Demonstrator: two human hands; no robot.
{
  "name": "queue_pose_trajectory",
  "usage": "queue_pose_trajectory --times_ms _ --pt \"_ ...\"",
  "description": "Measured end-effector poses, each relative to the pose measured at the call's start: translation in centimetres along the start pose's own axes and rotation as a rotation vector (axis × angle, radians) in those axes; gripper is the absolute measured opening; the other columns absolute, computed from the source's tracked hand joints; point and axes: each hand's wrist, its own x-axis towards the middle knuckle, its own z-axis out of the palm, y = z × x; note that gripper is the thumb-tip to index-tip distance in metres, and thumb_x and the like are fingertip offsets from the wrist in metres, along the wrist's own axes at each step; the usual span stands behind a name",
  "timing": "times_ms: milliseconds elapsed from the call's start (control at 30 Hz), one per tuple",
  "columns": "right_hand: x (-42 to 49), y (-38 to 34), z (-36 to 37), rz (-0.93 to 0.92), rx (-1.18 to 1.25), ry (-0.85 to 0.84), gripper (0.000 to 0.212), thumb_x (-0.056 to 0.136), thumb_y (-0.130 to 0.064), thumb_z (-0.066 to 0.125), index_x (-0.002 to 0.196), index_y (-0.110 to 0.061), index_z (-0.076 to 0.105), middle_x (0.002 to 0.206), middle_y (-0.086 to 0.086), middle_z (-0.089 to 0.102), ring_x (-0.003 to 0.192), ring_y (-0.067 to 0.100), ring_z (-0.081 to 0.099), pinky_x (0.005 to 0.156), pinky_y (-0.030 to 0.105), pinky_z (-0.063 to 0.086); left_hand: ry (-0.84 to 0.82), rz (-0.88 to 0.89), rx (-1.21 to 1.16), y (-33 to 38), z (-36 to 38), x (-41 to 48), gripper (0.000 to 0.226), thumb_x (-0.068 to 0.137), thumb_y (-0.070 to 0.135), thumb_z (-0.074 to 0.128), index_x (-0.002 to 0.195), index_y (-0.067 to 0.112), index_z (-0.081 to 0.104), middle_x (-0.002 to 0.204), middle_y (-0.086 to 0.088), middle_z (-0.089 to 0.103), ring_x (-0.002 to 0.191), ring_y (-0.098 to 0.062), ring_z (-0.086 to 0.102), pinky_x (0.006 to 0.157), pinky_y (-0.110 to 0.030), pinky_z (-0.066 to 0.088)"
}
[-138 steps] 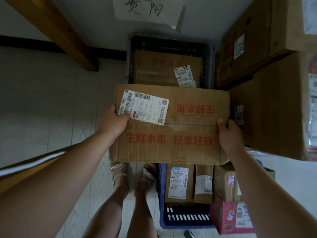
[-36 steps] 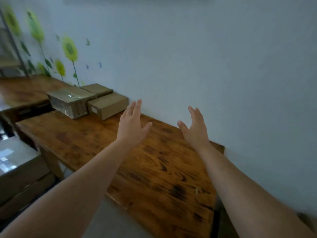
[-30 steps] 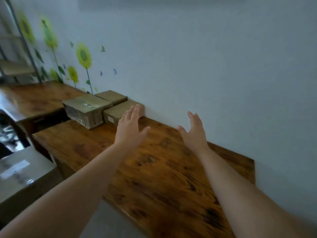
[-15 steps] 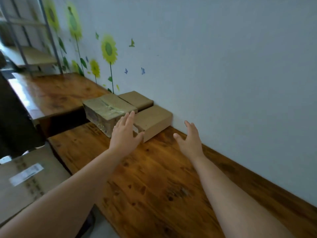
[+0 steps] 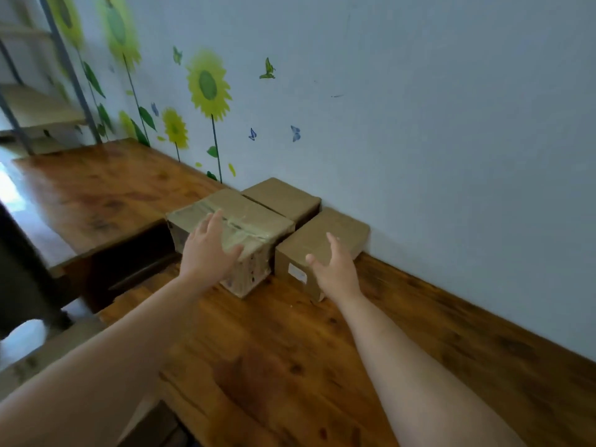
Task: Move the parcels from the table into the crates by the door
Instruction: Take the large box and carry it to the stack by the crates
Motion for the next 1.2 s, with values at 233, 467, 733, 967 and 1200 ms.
queue_pose_trajectory --times_ms 233,467,733,967,1200 --pt "5.4 -3.1 10.7 0.303 0.091 0.005 0.070 0.093 -0.039 0.056 0.151 -0.020 0.020 0.156 0.004 0.027 0.142 0.025 0.025 0.114 0.043 0.023 -0.115 0.021 0.033 -10.9 -0.7 10.4 0.078 0.089 0.039 0.059 0.150 0.018 0.015 0.155 -0.007 0.023 0.141 -0.027 0.018 0.111 -0.045 0.025" --pt "9.9 -3.4 16.6 0.608 0.155 -0.018 0.074 0.095 -0.045 0.051 0.152 -0.016 0.015 0.158 0.005 0.020 0.143 0.029 0.023 0.111 0.042 0.027 -0.231 -0.062 0.015 -17.3 1.7 18.1 0.079 0.090 0.041 0.056 0.150 0.015 0.011 0.155 -0.010 0.020 0.141 -0.031 0.020 0.110 -0.047 0.027" --pt "11.8 -2.5 20.1 0.694 0.212 0.055 0.067 0.093 -0.047 0.052 0.149 -0.017 0.029 0.149 0.007 0.038 0.133 0.030 0.039 0.107 0.047 0.037 -0.350 -0.321 -0.168 -21.2 5.0 22.7 0.089 0.087 0.042 0.062 0.150 0.016 0.006 0.155 -0.009 0.018 0.136 -0.033 0.029 0.100 -0.047 0.038" --pt "12.1 -2.7 21.0 0.760 0.300 0.088 0.072 0.094 -0.043 0.051 0.152 -0.019 0.017 0.155 0.007 0.027 0.138 0.032 0.032 0.110 0.050 0.032 -0.347 -0.397 -0.287 -22.7 5.6 23.1 0.082 0.082 0.040 0.069 0.145 0.015 0.022 0.136 -0.010 0.044 0.117 -0.032 0.050 0.090 -0.047 0.049" --pt "9.7 -5.1 20.2 0.666 0.392 0.088 0.055 0.094 -0.034 0.055 0.143 -0.015 0.040 0.135 0.005 0.052 0.118 0.025 0.052 0.097 0.043 0.047 -0.307 -0.411 -0.530 -24.2 1.7 20.2 0.061 0.079 0.037 0.072 0.127 0.022 0.038 0.118 -0.003 0.049 0.100 -0.022 0.050 0.074 -0.039 0.047"
